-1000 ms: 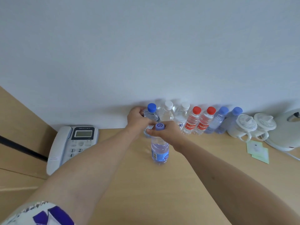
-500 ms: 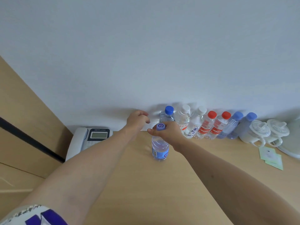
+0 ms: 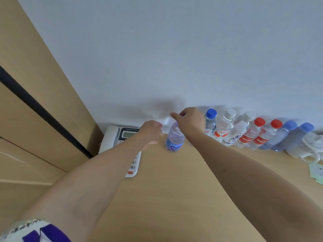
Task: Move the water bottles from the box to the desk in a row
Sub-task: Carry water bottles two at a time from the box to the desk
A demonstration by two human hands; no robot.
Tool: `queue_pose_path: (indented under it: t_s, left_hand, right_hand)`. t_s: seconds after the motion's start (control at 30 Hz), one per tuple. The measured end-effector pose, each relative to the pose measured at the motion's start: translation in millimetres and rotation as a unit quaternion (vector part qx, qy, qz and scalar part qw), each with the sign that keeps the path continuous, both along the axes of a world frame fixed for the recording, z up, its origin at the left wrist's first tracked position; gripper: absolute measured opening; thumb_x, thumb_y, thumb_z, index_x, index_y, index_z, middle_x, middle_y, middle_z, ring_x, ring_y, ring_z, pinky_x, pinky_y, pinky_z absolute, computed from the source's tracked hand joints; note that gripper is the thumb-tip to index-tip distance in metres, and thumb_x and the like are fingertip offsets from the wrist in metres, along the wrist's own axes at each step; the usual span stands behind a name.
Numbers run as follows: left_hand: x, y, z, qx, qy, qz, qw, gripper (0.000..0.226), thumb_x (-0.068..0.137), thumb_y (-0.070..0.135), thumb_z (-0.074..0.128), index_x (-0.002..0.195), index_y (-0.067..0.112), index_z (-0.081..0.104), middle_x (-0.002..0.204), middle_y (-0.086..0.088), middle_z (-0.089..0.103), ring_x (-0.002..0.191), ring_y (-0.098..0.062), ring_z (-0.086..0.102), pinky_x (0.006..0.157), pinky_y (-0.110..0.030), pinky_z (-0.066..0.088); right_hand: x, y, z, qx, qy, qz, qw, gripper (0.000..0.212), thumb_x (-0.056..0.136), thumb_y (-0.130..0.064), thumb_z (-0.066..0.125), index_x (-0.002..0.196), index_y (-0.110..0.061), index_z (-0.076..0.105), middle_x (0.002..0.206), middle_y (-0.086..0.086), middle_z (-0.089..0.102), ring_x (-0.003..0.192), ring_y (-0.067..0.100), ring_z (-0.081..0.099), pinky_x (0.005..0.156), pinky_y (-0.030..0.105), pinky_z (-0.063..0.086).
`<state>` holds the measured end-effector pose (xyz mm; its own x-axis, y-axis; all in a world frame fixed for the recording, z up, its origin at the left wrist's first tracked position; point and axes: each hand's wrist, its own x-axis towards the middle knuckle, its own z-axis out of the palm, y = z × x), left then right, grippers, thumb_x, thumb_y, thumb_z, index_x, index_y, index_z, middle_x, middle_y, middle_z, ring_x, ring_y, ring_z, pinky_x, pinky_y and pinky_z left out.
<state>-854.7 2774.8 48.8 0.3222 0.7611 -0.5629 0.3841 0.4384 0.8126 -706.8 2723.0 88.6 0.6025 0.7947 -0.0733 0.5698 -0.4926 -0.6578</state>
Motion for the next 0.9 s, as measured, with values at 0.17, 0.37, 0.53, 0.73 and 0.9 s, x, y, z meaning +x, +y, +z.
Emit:
queue_pose_path:
  t_s: [0.17, 0.37, 0.53, 0.73, 0.9]
  left_hand:
    - [17.0, -15.7, -5.4, 0.052, 0.002, -0.058, 0.997, 0.071, 0.059, 0.023, 0.087, 0.122, 0.014, 0.058, 0.12, -0.009, 0.064, 0.113, -0.026, 0.067, 0.1, -0.047, 0.055]
    - [31.5, -16.8, -22.0, 0.102, 0.004, -0.051, 0.993, 0.052, 0.071, 0.012, 0.089, 0.114, 0.026, 0.061, 0.103, 0.008, 0.062, 0.097, -0.01, 0.064, 0.074, -0.028, 0.055]
    - [48.7, -14.4, -29.9, 0.121, 0.014, -0.029, 0.992, 0.061, 0.075, 0.013, 0.088, 0.128, 0.019, 0.057, 0.117, 0.001, 0.057, 0.107, -0.016, 0.058, 0.069, -0.021, 0.043]
    - [68.6, -17.4, -33.0, 0.127, 0.002, -0.002, 0.992, 0.05, 0.078, 0.011, 0.086, 0.113, 0.026, 0.053, 0.099, 0.016, 0.052, 0.085, 0.004, 0.053, 0.056, -0.009, 0.038]
    - [73.3, -16.8, -31.0, 0.128, 0.005, -0.006, 0.992, 0.045, 0.08, 0.007, 0.082, 0.109, 0.023, 0.052, 0.096, 0.014, 0.047, 0.087, -0.005, 0.051, 0.059, -0.014, 0.038]
  right_hand:
    - [-6.2, 7.0, 14.3, 0.01, 0.012, 0.044, 0.999, 0.02, 0.077, -0.03, 0.082, 0.09, -0.015, 0.077, 0.089, 0.002, 0.076, 0.087, 0.02, 0.069, 0.059, 0.024, 0.043]
    - [-2.3, -10.1, 8.1, 0.023, 0.028, 0.077, 0.996, 0.036, 0.076, -0.021, 0.084, 0.108, -0.008, 0.076, 0.105, 0.006, 0.076, 0.101, 0.023, 0.069, 0.09, 0.037, 0.056]
    - [11.1, -10.3, 8.6, 0.051, 0.05, 0.057, 0.996, 0.03, 0.078, -0.014, 0.083, 0.107, -0.01, 0.076, 0.103, 0.005, 0.075, 0.1, 0.022, 0.069, 0.092, 0.036, 0.056]
    - [21.6, -11.5, 2.7, 0.072, 0.057, 0.015, 0.996, 0.028, 0.077, -0.012, 0.082, 0.103, -0.011, 0.071, 0.091, 0.002, 0.067, 0.099, 0.024, 0.064, 0.079, 0.027, 0.051]
    - [33.4, -16.7, 7.2, 0.077, 0.056, 0.011, 0.995, 0.03, 0.079, -0.011, 0.077, 0.108, -0.011, 0.07, 0.093, 0.004, 0.068, 0.091, 0.019, 0.061, 0.068, 0.016, 0.045]
